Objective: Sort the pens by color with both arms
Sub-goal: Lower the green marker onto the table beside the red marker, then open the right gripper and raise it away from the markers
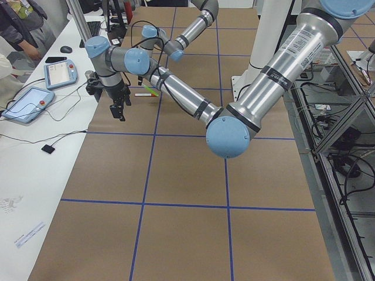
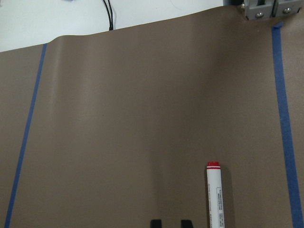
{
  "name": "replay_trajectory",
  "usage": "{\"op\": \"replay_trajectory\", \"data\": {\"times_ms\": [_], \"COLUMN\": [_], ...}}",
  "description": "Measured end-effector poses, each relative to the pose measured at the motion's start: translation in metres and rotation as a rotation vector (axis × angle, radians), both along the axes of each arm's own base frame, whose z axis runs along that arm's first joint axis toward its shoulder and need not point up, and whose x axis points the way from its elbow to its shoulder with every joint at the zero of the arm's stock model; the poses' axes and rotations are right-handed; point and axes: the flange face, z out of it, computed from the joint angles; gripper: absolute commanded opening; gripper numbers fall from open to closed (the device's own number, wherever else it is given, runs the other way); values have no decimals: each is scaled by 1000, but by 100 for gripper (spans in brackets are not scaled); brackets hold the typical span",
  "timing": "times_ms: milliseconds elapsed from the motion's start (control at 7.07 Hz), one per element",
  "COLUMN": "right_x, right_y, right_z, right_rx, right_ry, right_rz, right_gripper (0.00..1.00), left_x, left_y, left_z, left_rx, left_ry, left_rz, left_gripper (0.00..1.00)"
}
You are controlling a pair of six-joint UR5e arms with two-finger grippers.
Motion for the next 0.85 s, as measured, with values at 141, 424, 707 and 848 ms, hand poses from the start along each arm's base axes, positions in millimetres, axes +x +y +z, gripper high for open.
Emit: {"op": "replay_trajectory", "data": {"times_ms": [141,424,707,848], "right_x": [-1,-1,-1,-1], "right_y": [0,0,-1,-1], "right_z": [0,0,-2,-3], "right_rx": [3,10,19,22], "right_ry": [2,7,7,5], "right_rz": [4,17,33,38], "right_gripper": [17,45,59,59], "left_x": [0,0,0,0], "left_y": [0,0,0,-1], "left_z": [0,1,1,1], "left_rx": [0,-1,-2,-5], "left_ry": [0,0,0,0], "left_rz": [0,0,0,-4], "left_gripper": [99,99,99,99]}}
